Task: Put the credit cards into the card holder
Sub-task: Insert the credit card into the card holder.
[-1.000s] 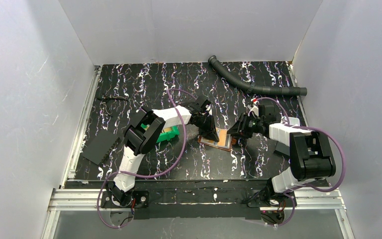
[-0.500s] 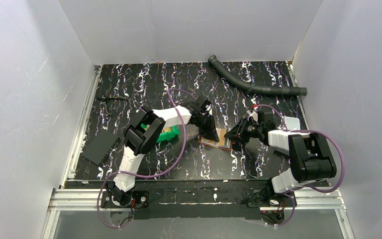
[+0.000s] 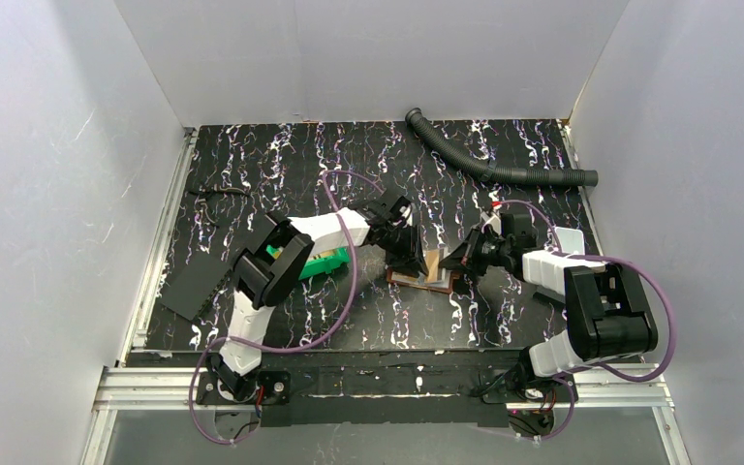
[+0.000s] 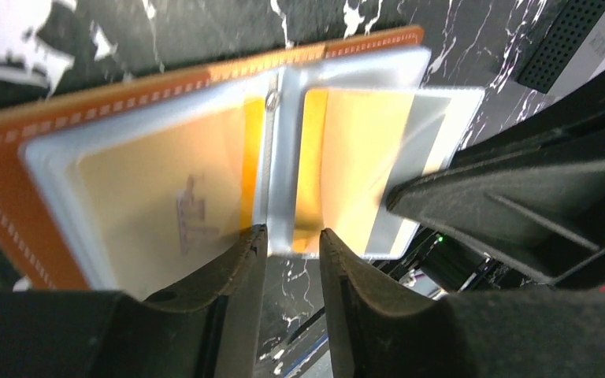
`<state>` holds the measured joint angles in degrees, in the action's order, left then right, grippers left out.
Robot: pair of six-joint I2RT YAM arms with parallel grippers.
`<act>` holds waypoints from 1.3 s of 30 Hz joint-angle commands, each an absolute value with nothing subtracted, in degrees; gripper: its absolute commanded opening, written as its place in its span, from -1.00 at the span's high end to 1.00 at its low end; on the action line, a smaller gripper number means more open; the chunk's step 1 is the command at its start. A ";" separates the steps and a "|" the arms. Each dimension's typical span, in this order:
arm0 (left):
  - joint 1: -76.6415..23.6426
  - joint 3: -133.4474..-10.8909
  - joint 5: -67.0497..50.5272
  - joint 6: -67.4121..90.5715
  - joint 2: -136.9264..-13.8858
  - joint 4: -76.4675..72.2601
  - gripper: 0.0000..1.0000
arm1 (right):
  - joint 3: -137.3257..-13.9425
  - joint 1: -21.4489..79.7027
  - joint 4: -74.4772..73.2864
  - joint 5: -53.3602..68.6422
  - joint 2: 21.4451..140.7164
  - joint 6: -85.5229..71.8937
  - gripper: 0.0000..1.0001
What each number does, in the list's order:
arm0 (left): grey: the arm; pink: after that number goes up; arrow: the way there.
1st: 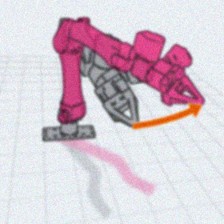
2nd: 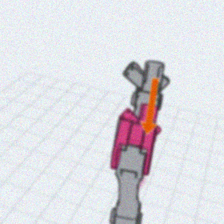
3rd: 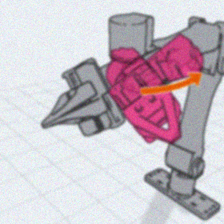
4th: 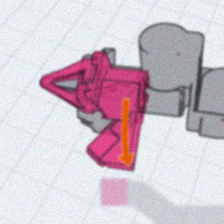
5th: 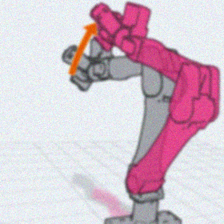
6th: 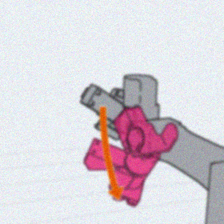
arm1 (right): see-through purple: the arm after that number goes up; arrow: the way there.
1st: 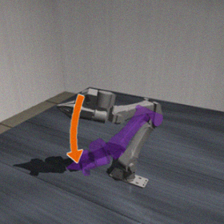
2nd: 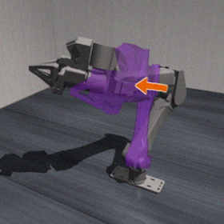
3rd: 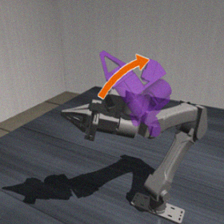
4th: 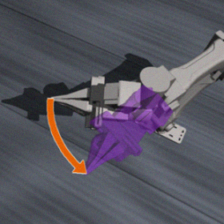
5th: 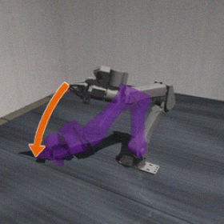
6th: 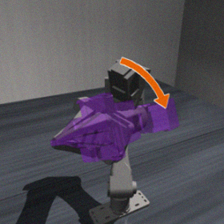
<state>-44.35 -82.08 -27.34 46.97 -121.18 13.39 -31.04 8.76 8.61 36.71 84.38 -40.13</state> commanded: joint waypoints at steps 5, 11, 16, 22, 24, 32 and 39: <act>-43.13 -76.70 -25.32 44.90 -109.05 16.95 0.25 | -37.53 10.15 1.39 33.77 82.72 -34.35 0.74; -42.33 -74.64 -25.73 44.34 -102.45 17.90 0.18 | -40.12 13.32 -1.10 31.09 83.29 -33.77 0.39; -41.80 -73.48 -24.98 43.34 -96.52 20.02 0.17 | -43.51 15.76 -4.89 28.26 83.82 -32.12 0.15; -40.66 -73.12 -21.87 41.25 -87.45 25.30 0.14 | -47.87 21.60 -5.28 25.48 85.49 -32.95 0.03; -39.97 -72.96 -20.80 40.81 -84.46 26.88 0.12 | -49.35 23.45 -5.24 24.88 86.27 -33.49 0.02; -36.77 -71.31 -15.51 36.25 -75.24 35.71 -0.03 | -53.42 24.60 -8.44 23.56 86.80 -29.33 -0.13; -34.03 -68.67 -17.24 34.67 -72.56 36.92 -0.09 | -52.49 22.51 -12.22 22.75 86.65 -25.30 -0.19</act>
<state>-34.90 -69.91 -16.25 36.99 -73.30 34.62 -53.26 24.53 -9.67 23.68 87.29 -28.54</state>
